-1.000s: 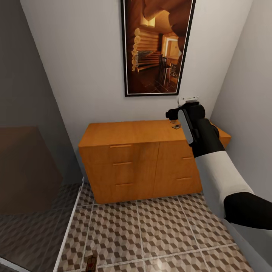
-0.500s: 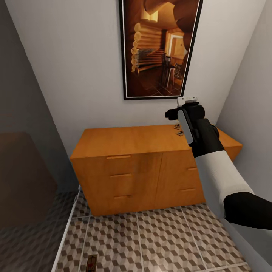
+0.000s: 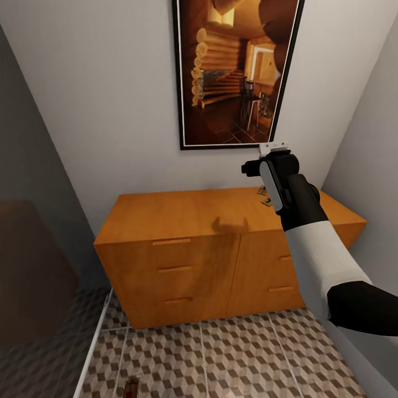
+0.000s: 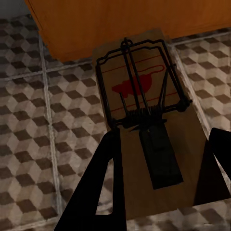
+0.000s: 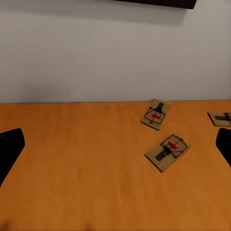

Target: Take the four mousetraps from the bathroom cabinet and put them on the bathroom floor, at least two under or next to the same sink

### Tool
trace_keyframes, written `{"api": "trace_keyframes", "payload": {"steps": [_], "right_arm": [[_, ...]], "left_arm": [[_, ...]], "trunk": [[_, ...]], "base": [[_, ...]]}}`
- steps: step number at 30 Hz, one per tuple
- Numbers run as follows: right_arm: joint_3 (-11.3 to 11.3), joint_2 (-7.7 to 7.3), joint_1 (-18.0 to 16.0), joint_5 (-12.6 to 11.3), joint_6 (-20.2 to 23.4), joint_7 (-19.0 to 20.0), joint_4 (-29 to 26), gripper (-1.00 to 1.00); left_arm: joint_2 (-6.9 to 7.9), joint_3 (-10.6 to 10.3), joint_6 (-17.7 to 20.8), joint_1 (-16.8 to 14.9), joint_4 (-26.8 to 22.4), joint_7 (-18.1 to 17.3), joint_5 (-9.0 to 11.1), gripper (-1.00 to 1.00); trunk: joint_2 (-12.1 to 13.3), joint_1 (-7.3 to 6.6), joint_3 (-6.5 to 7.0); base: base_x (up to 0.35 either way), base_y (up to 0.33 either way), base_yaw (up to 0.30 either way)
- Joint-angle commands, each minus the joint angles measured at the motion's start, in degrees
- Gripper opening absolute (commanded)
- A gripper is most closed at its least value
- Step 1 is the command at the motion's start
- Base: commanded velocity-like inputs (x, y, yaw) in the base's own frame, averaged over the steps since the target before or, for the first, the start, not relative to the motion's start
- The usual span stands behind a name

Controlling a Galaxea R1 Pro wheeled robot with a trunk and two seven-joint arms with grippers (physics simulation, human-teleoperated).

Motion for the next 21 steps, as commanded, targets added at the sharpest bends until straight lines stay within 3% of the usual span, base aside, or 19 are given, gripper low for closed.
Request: {"api": "trace_keyframes", "payload": {"steps": [1,4,9,21], "right_arm": [[0.09,-0.01,-0.05,-0.55,0.16,-0.54,-0.02,1.0],[0.09,0.0,-0.04,-0.57,0.16,-0.54,-0.02,1.0],[0.09,0.0,0.02,-0.58,0.16,-0.54,-0.02,1.0],[0.09,-0.06,0.19,-0.5,0.24,-0.62,-0.02,1.0]], "left_arm": [[0.24,-0.55,0.04,0.4,0.19,-0.14,0.47,-1.0],[1.29,-0.56,1.52,2.63,0.19,-0.2,0.47,-1.0],[1.81,-0.55,2.17,4.83,0.2,-0.29,0.47,-1.0],[1.94,-0.56,2.41,5.66,0.19,-0.24,0.47,-1.0]], "trunk": [[-0.03,0.0,-0.05],[-0.03,0.0,-0.05],[-0.03,0.0,-0.05],[-0.03,0.0,-0.05]], "base": [[0.024,0.0,0.0],[0.012,0.0,0.0],[0.004,0.0,0.0],[0.0,0.0,0.0]]}}
